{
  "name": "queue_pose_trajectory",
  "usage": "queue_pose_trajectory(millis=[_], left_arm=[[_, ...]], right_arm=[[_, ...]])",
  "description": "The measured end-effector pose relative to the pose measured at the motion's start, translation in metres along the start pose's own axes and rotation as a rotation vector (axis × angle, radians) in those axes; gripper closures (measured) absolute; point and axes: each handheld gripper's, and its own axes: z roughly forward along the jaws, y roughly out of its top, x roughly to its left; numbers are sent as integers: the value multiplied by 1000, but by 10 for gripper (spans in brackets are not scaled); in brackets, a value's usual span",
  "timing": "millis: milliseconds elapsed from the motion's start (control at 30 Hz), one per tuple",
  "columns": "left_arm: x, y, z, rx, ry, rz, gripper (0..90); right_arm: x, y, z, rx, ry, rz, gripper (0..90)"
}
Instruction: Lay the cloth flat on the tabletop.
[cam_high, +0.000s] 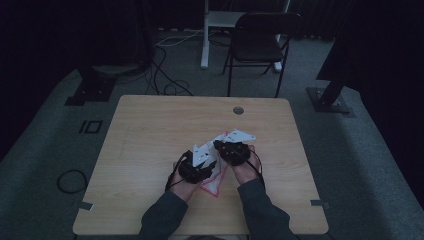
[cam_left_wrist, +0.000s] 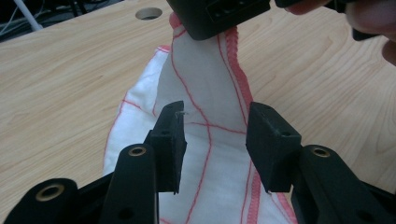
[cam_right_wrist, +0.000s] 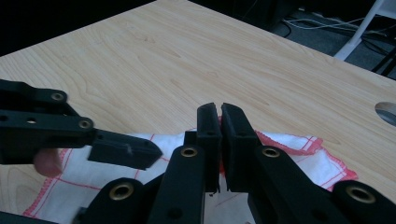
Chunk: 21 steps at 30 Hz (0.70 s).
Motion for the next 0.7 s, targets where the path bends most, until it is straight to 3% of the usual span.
queue_pose_trajectory(millis=[67,100,467,700], left_arm=[[0,0,0,0,0,0,579],[0,1,4,1,-13,-27,578],[0,7,11,3,-18,-50,581],[0,6,18,24,-23,-58,689]], right_arm=[[0,0,0,-1,3,4,871],[1,0,0,-4,8,7,871],[4,-2,3,-5,10,15,871],[5,-3,4,-2,14,14,871]])
